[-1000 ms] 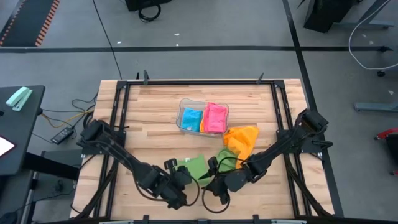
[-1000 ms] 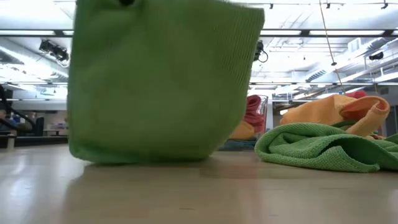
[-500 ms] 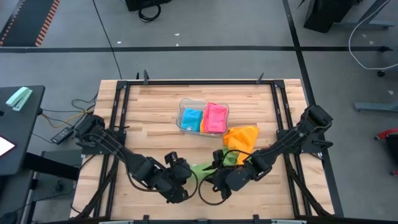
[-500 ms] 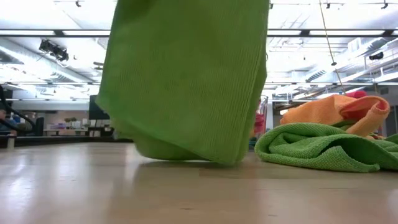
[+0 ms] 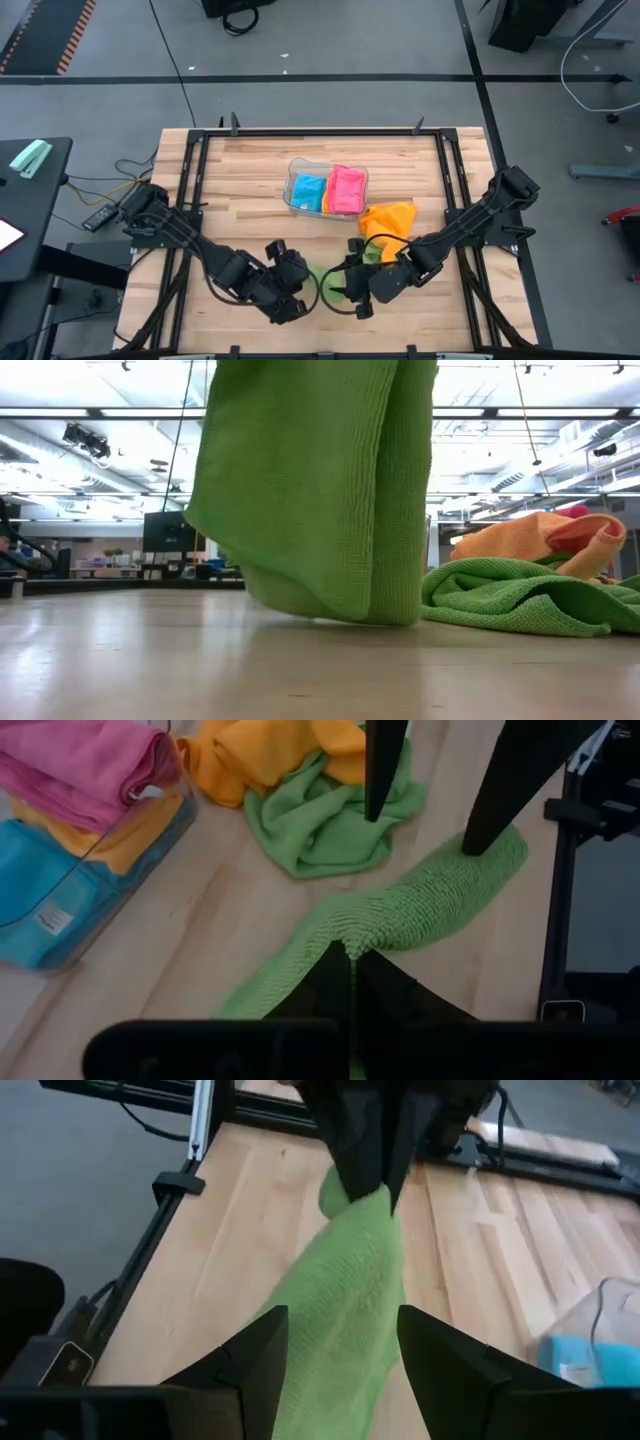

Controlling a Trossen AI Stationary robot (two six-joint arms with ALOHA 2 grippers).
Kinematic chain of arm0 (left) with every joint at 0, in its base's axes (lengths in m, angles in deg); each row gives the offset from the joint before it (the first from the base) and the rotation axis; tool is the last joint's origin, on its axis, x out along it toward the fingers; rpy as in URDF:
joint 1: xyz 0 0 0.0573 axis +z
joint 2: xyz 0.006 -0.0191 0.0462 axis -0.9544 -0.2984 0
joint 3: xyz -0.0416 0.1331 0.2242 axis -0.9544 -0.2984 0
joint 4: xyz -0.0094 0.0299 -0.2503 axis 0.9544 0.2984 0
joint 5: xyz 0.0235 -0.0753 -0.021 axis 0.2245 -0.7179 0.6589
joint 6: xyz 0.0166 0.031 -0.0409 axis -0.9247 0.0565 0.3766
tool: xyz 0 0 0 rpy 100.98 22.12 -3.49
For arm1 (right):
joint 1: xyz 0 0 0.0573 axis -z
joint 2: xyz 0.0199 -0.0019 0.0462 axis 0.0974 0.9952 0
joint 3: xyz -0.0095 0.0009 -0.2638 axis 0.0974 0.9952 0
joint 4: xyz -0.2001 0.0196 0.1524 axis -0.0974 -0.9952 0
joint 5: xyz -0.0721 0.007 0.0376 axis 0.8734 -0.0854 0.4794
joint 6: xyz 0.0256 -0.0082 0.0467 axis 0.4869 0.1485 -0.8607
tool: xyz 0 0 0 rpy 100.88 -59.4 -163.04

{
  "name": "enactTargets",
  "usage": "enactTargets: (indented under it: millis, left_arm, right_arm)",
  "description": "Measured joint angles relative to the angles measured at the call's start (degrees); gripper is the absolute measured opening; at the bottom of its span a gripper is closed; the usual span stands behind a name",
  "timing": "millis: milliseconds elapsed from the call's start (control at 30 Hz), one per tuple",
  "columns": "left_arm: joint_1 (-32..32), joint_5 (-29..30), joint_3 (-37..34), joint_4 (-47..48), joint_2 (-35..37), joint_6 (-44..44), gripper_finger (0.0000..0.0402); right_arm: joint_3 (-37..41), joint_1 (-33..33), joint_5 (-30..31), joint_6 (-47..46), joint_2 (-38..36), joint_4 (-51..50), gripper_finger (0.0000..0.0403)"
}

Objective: Fold microfiber towels
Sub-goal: Fold the top green microfiber cloth

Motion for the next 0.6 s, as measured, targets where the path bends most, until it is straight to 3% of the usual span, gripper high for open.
enactTargets:
  millis: [200,433,600]
  left_arm:
    - [0.3,0.1,0.0,0.9,0.1,-0.2,0.0007]
    - [0.6,0.5,0.0,0.5,0.4,-0.2,0.0017]
    - [0.6,0.5,0.0,-0.8,0.4,-1.1,0.0007]
  right_arm:
    - [0.0,-4.2,2.5,7.7,-0.3,-3.4,0.0198]
    - [0.0,-10.2,20.2,11.2,2.4,-5.9,0.0198]
    - [0.1,-10.1,21.4,8.8,5.5,-5.9,0.0198]
